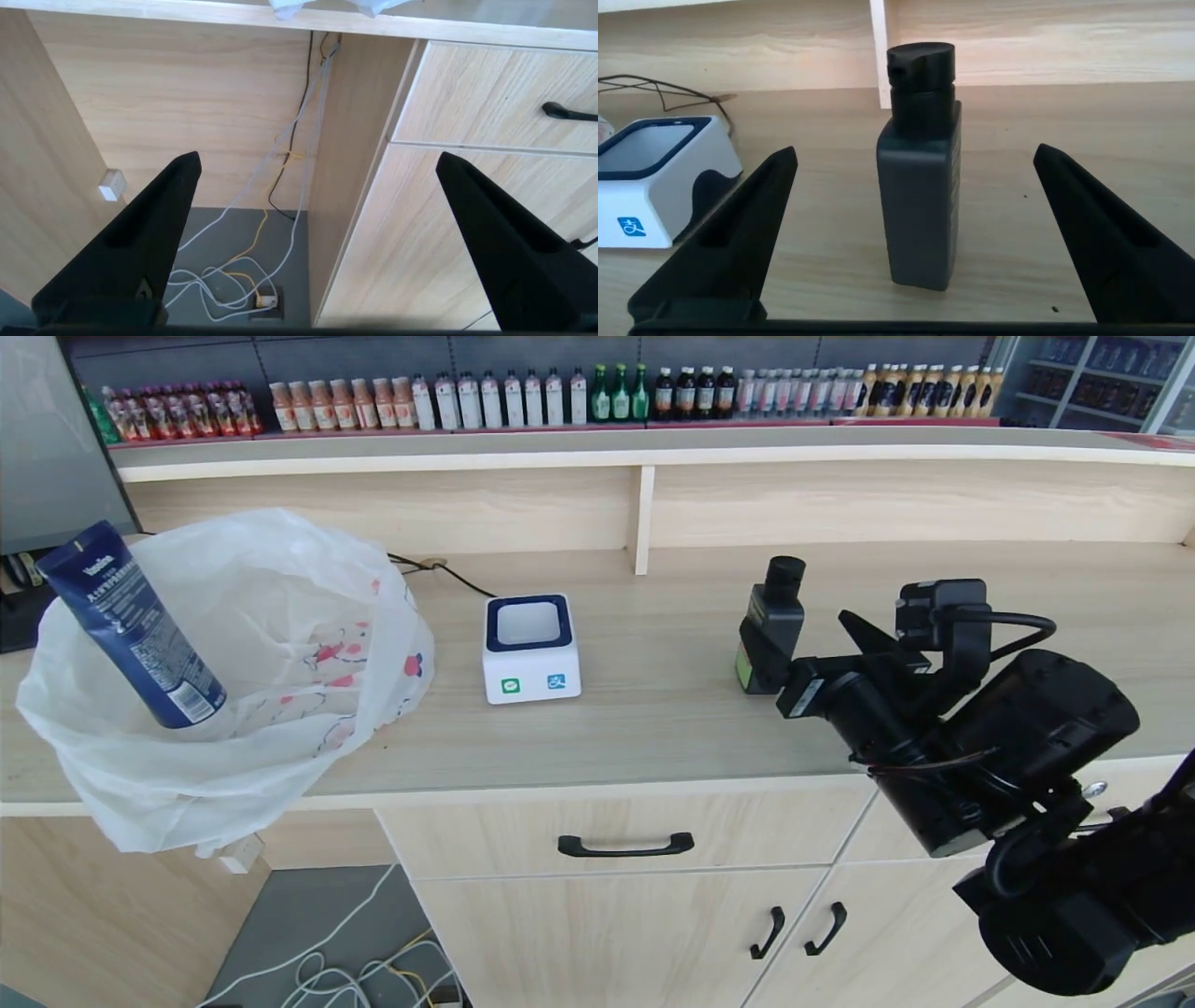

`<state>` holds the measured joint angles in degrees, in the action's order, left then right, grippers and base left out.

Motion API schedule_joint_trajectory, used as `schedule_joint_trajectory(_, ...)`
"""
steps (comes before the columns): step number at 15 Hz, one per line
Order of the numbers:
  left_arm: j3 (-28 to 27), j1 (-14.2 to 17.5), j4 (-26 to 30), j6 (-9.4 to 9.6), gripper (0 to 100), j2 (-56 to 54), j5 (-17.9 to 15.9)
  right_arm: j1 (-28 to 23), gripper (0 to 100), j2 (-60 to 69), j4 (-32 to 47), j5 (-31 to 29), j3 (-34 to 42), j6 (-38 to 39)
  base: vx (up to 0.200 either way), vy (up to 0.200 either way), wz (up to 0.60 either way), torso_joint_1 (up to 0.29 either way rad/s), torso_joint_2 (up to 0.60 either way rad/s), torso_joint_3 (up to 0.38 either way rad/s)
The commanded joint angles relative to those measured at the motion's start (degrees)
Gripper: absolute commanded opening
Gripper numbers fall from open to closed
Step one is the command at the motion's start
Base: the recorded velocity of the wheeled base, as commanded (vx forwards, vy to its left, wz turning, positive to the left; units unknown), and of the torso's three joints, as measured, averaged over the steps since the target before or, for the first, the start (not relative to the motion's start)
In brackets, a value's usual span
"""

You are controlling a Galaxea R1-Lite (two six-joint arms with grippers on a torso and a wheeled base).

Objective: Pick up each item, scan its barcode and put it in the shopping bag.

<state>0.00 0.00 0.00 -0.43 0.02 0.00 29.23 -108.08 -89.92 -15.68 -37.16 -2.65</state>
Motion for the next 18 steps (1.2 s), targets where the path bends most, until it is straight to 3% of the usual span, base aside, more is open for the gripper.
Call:
schedule_joint_trajectory(1, 0.0, 0.0, 0.0, -0.01, 100, 0.0, 0.0, -0.1, 100, -1.2, -0.1, 0.0, -1.3, 0.2, 0.000, 0.000, 0.00, 0.000, 0.00, 0.000)
schedule_joint_trajectory(3, 0.0, 0.0, 0.0, -0.01, 100, 0.0, 0.0, 0.0, 100, -3.7, -0.1, 0.0, -6.3, 0.3, 0.000, 0.000, 0.00, 0.000, 0.00, 0.000)
schedule_joint_trajectory(9, 0.0, 0.0, 0.0, -0.01, 100, 0.0, 0.0, 0.5, 100, -7.7, -0.1, 0.1, -10.7, 0.4, 0.000, 0.000, 0.00, 0.000, 0.00, 0.000)
schedule_joint_trajectory(18, 0.0, -0.1, 0.0, -0.01, 100, 0.0, 0.0, -1.6, 100, -7.7, 14.9, 0.1, -19.7, 2.4, 0.000, 0.000, 0.00, 0.000, 0.00, 0.000)
